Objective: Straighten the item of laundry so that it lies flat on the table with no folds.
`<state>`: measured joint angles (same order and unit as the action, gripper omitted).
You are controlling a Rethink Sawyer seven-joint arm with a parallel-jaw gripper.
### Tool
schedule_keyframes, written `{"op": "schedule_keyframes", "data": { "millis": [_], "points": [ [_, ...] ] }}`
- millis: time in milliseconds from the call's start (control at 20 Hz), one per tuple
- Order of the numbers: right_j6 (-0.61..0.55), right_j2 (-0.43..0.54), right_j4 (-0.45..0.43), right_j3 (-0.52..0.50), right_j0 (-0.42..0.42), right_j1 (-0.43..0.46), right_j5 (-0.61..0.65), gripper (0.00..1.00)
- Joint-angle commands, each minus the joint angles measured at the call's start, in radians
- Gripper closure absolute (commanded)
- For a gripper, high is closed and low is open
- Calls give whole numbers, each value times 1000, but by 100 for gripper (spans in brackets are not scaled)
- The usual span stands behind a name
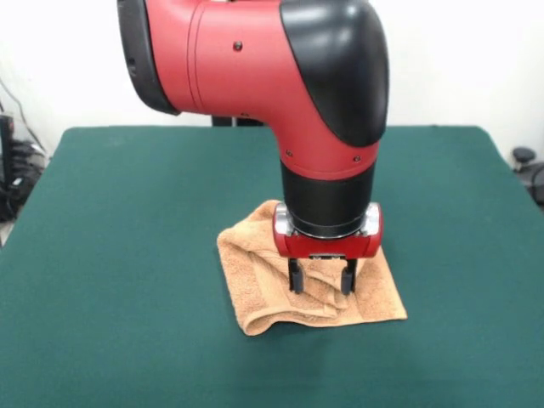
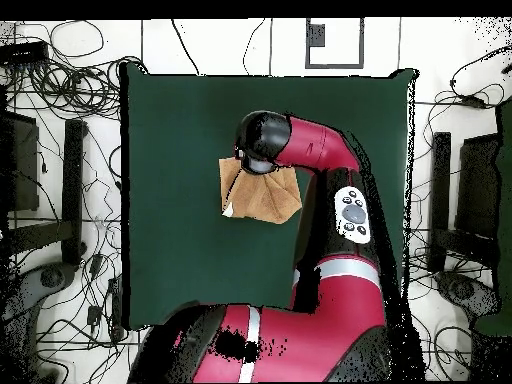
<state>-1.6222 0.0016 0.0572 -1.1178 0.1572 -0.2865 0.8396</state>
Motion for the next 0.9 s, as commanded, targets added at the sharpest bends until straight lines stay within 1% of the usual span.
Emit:
{"op": "schedule_keyframes", "data": {
  "millis": [50, 900],
  "points": [
    [-175, 25, 5, -41, -57, -6, 59, 0],
    [-213, -3, 15, -63, -82, -13, 40, 0]
  ]
}}
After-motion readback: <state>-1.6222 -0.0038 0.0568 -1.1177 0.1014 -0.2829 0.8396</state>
